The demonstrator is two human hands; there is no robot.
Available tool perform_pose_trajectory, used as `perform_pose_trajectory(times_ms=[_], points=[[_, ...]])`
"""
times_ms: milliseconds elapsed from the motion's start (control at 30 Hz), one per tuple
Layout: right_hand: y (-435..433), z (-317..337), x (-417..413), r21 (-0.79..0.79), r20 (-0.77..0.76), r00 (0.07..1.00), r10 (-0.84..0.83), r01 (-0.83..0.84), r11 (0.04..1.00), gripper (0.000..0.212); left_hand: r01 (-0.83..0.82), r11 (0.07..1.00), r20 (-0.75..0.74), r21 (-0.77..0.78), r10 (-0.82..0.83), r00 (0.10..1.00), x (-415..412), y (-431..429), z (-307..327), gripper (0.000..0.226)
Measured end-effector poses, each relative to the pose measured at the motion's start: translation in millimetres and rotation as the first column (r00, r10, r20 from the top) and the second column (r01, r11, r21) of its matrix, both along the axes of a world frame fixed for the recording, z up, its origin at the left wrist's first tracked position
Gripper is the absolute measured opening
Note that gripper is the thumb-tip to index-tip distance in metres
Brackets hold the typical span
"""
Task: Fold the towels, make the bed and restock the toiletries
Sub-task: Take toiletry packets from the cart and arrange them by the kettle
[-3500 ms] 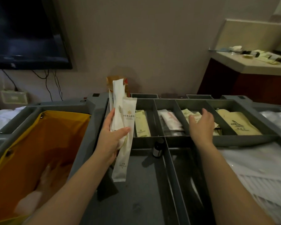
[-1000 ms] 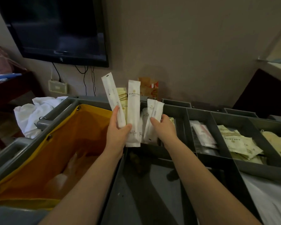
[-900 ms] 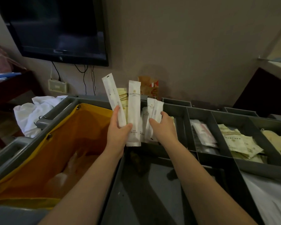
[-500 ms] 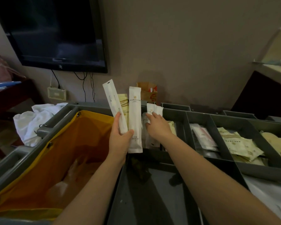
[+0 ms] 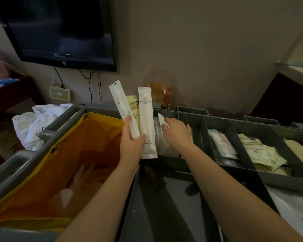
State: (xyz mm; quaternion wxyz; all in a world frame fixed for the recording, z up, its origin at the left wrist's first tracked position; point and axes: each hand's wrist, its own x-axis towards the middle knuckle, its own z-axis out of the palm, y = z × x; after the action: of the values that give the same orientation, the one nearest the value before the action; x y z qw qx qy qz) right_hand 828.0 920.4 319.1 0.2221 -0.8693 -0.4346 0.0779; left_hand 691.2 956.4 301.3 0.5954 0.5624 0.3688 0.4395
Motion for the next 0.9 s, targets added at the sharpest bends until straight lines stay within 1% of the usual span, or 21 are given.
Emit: perform_pose_trajectory(times_ms=[33,67,100,133,200,267,333,367,400,467,500,567,633,667,700,767,800,833,900], points=[[-4.9,7.2,-6.6,0.121,-0.180,0.984,-0.020,0.042,0.992,0.037,0.001,1.000,0.003,0.001,-0.001,1.000,0.3,-0.4,0.6,0.074],[-8.9,13.0,-14.2,0.204,-0.393,0.919,0.001,0.087,0.975,0.035,0.004,1.000,0.004,0.003,-0.004,1.000,0.6,-1.0,1.2,0.075],[-12.1,16.8,-21.5,0.249,-0.544,0.838,0.046,0.110,0.962,0.033,0.012,1.000,0.004,0.006,-0.012,1.000,1.3,-1.9,1.9,0.077],[-14.5,17.8,-27.4,0.268,-0.588,0.805,0.081,0.099,0.958,0.029,0.022,1.000,0.003,0.010,-0.022,1.000,2.4,-3.4,2.9,0.079],[-17.2,14.3,-34.6,0.289,-0.564,0.817,0.119,0.060,0.955,0.023,0.042,0.999,0.000,0.022,-0.042,0.999,4.3,-6.7,6.1,0.082],[-18.9,11.3,-36.0,0.305,-0.576,0.811,0.101,0.098,0.947,0.012,0.052,0.998,-0.005,0.022,-0.052,0.999,5.7,-8.5,7.8,0.086],[-20.6,12.0,-35.2,0.300,-0.640,0.764,0.085,0.146,0.943,0.007,0.051,0.998,-0.001,-0.025,-0.051,0.999,4.8,-8.5,8.1,0.088],[-21.2,14.2,-34.3,0.294,-0.669,0.740,0.073,0.172,0.940,0.008,0.043,0.998,-0.002,-0.051,-0.043,0.999,4.3,-7.5,7.5,0.086],[-21.1,16.9,-32.2,0.301,-0.685,0.726,0.058,0.210,0.930,0.013,0.029,0.997,-0.010,-0.065,-0.029,1.000,4.0,-6.0,6.2,0.084],[-18.4,21.1,-22.3,0.339,-0.689,0.724,0.016,0.304,0.890,0.026,-0.007,0.999,-0.042,-0.048,0.004,0.999,3.7,-2.2,3.0,0.078],[-16.4,22.5,-16.0,0.344,-0.670,0.743,-0.010,0.322,0.882,0.028,-0.015,0.999,-0.052,-0.037,0.014,0.999,3.7,-0.8,1.4,0.075],[-14.0,22.1,-4.4,0.275,-0.583,0.809,-0.083,0.293,0.916,0.037,-0.002,1.000,-0.074,-0.024,0.000,0.997,3.8,-0.5,-1.2,0.067],[-14.1,13.4,4.0,0.111,-0.390,0.913,-0.120,0.176,0.978,0.053,0.026,1.000,-0.108,0.004,-0.025,0.994,3.9,-2.3,-2.7,0.062],[-15.1,6.9,6.3,0.024,-0.265,0.960,-0.094,0.104,0.994,0.056,0.036,0.999,-0.121,0.020,-0.033,0.992,4.2,-2.9,-3.3,0.061],[-16.3,0.5,7.0,-0.065,-0.137,0.990,-0.044,0.035,0.997,0.054,0.040,0.999,-0.131,0.030,-0.036,0.991,4.3,-3.0,-3.9,0.061],[-19.5,-9.5,6.5,-0.250,0.054,0.995,0.082,-0.066,0.966,0.044,0.039,0.999,-0.120,0.018,-0.037,0.992,4.1,-1.8,-5.3,0.062],[-21.0,-11.3,5.1,-0.316,0.103,0.986,0.129,-0.091,0.944,0.042,0.037,0.999,-0.102,0.000,-0.037,0.994,3.7,-1.3,-5.5,0.063],[-21.6,-12.3,3.6,-0.356,0.126,0.979,0.157,-0.103,0.929,0.041,0.033,0.999,-0.084,-0.020,-0.034,0.996,2.7,-1.1,-4.9,0.064],[-20.6,-13.8,0.2,-0.370,0.146,0.970,0.192,-0.126,0.920,0.041,0.025,0.998,-0.048,-0.061,-0.028,0.998,1.2,0.0,-4.1,0.064]])
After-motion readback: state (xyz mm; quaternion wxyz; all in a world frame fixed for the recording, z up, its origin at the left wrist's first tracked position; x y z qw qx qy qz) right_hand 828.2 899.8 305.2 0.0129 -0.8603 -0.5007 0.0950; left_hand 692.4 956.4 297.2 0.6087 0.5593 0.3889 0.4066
